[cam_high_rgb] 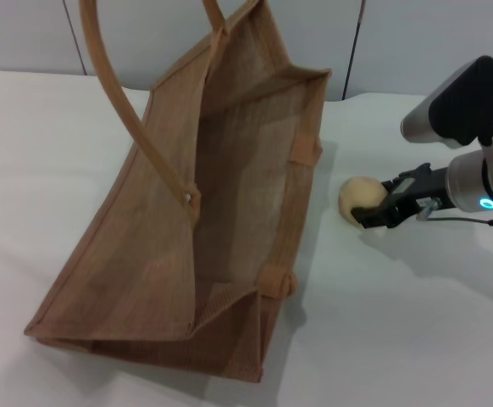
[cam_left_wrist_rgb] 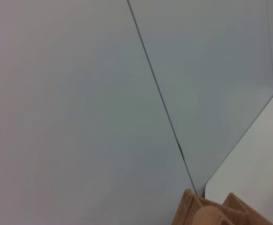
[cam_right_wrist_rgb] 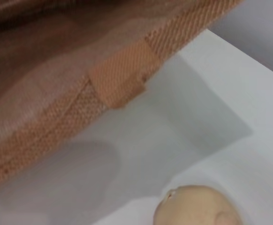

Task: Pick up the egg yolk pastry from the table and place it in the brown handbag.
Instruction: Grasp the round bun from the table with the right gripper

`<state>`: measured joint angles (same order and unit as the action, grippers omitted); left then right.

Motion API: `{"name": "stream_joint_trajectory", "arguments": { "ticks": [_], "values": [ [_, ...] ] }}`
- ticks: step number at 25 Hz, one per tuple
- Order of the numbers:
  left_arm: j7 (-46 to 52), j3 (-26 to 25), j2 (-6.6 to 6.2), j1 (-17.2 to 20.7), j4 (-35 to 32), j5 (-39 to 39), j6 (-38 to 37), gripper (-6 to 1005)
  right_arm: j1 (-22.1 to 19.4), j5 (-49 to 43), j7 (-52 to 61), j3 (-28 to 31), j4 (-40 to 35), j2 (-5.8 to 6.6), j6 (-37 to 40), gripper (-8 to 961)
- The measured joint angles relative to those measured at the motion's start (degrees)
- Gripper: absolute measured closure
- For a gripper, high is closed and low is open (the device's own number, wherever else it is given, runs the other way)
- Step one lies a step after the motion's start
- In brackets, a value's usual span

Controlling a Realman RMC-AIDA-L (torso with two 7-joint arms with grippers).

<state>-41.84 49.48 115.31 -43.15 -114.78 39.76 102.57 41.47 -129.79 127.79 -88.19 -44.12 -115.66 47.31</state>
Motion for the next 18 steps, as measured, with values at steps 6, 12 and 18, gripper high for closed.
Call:
{"name": "stream_joint_trajectory", "arguments": {
  "ticks": [6, 12, 18],
  "values": [
    [0.0, 0.0, 0.09, 0.0, -0.3, -1.1, 0.0, 878, 0.0, 1.2, 0.1, 2.3, -1.5, 0.18, 1.9, 302],
    [-0.4, -0.6, -0.05, 0.0, -0.9, -1.2, -0.5, 878, -0.4, 0.6, 0.2, 3.7, -4.3, 0.61, 2.8, 352],
    [-1.1, -0.9, -0.46, 0.1, -1.0, -1.3, -0.7, 878, -2.5, -1.9, 0.2, 10.3, -11.0, 1.63, 7.4, 379]
  ]
}}
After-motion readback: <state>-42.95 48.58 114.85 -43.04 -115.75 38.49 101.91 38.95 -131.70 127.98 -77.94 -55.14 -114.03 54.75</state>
